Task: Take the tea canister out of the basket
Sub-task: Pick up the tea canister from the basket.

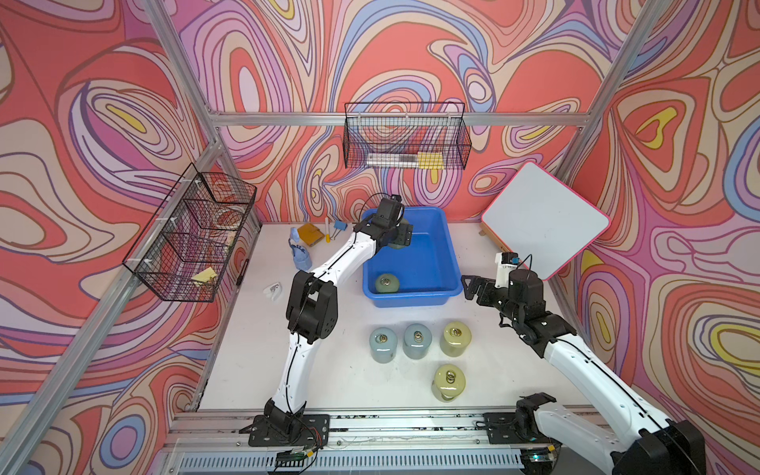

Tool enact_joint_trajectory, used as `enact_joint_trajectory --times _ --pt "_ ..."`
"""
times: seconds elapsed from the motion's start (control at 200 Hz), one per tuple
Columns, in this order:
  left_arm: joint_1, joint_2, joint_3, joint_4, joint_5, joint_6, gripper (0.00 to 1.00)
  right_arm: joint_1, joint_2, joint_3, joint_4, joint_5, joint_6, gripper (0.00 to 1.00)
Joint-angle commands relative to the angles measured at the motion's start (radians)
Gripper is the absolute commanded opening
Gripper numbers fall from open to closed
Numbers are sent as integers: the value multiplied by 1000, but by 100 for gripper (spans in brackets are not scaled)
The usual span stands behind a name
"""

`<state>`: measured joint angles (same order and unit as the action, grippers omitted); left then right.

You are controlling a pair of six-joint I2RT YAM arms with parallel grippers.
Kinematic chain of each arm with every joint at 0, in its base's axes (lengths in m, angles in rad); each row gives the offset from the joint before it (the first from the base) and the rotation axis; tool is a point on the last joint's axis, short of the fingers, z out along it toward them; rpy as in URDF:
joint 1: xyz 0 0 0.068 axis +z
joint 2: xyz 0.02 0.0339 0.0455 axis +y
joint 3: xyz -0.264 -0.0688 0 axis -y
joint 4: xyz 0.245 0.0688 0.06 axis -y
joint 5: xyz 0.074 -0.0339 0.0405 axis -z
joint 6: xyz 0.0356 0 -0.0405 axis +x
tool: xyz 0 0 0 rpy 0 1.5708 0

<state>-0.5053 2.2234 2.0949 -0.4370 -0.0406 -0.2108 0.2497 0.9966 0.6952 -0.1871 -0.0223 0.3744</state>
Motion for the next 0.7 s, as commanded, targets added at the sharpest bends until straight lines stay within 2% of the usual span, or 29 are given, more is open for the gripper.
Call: enact_joint_trajectory --times 0.0,0.17,0.325,0.486,0.696 --pt "-20 -100 47 -3 -29 35 47 -4 7 -6 14 9 -5 98" --pt "-52 -183 27 -71 -54 57 47 -4 6 -3 17 -13 -3 98" --pt "-88 -293 -63 -91 -76 65 47 -4 6 4 15 -52 -7 98" --pt "-128 -428 -191 -105 -109 62 47 -4 11 16 30 -153 -16 98" --pt "-160 -637 -438 -81 -111 20 45 -3 49 61 -1 -250 -15 98"
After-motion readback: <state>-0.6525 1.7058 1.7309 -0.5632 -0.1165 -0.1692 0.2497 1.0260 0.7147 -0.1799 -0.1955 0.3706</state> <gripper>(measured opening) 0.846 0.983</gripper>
